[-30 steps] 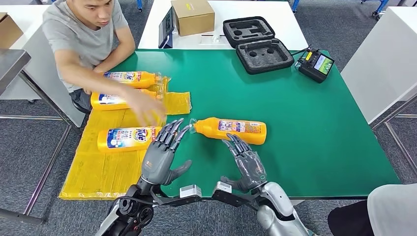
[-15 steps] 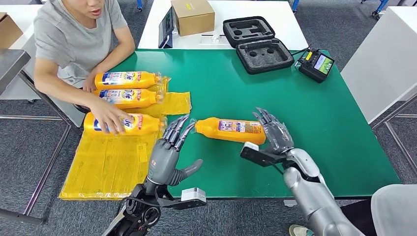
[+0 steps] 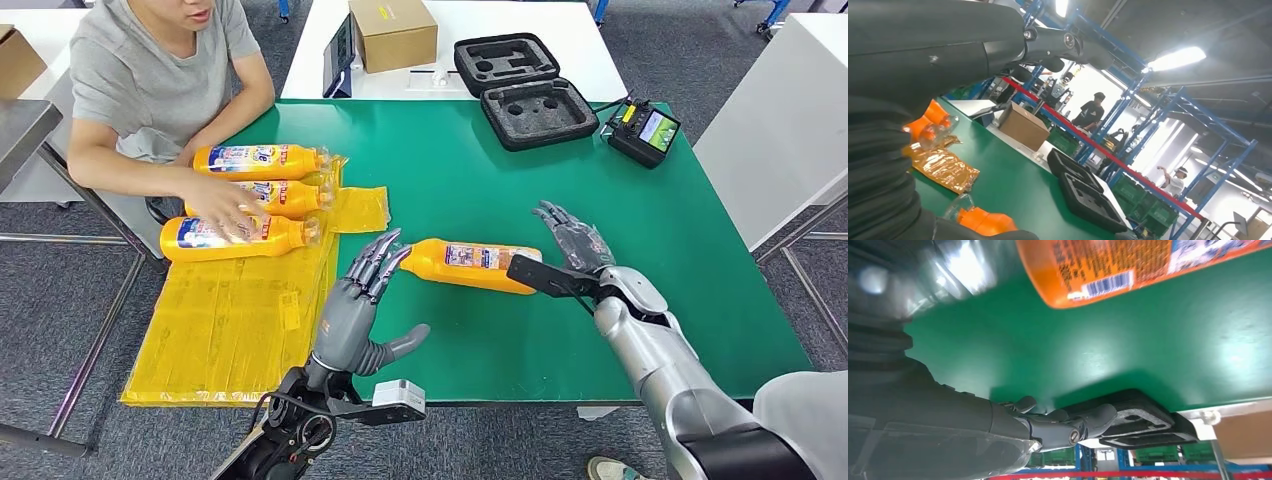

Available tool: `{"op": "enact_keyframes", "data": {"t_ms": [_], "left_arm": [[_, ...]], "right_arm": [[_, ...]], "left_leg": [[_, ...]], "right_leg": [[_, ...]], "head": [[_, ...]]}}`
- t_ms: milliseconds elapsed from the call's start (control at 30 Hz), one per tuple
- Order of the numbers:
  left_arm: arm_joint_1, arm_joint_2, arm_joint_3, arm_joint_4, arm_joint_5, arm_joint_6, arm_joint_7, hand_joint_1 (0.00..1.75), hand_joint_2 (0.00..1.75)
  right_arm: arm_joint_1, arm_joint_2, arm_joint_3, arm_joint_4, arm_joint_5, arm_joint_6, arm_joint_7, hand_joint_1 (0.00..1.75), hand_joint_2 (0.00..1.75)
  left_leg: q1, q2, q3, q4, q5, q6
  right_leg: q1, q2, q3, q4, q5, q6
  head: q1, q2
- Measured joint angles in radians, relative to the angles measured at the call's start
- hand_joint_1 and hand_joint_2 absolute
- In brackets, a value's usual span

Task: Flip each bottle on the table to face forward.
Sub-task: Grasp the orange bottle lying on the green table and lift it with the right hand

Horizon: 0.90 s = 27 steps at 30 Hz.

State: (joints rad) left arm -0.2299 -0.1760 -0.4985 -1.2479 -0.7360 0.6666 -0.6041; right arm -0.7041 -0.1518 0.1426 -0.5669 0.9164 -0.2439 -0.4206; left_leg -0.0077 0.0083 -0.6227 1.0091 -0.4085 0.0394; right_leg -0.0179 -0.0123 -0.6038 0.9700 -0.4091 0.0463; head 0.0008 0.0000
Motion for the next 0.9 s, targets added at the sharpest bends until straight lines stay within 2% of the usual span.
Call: {"op": "enact_keyframes", "data": {"t_ms": [133,333,900], "left_arm": [[-0.016,-0.005,-0.01,0.017,0.006,-0.002,-0.003,0.0,1.75],[-0.04,-0.016,-0.017,0.037,0.015,-0.011,-0.009,0.0,1.75],[-0.055,-0.022,-0.025,0.055,0.021,-0.012,-0.018,0.0,1.75]], "right_arm": [[-0.027,0.007,0.011,0.056,0.012,0.01,0.005,0.0,1.75],[-0.047,0.016,0.019,0.102,-0.028,0.093,-0.03,0.0,1.75],[-0.062,0.045,0.025,0.13,-0.069,0.155,-0.09,0.0,1.75]], "left_leg": [[0.0,0.0,0.0,0.0,0.0,0.0],[0.0,0.0,0.0,0.0,0.0,0.0],[0.0,0.0,0.0,0.0,0.0,0.0]], "right_leg": [[0.0,0.0,0.0,0.0,0.0,0.0],[0.0,0.0,0.0,0.0,0.0,0.0],[0.0,0.0,0.0,0.0,0.0,0.0]], "head": [[0.0,0.0],[0.0,0.0],[0.0,0.0]]}}
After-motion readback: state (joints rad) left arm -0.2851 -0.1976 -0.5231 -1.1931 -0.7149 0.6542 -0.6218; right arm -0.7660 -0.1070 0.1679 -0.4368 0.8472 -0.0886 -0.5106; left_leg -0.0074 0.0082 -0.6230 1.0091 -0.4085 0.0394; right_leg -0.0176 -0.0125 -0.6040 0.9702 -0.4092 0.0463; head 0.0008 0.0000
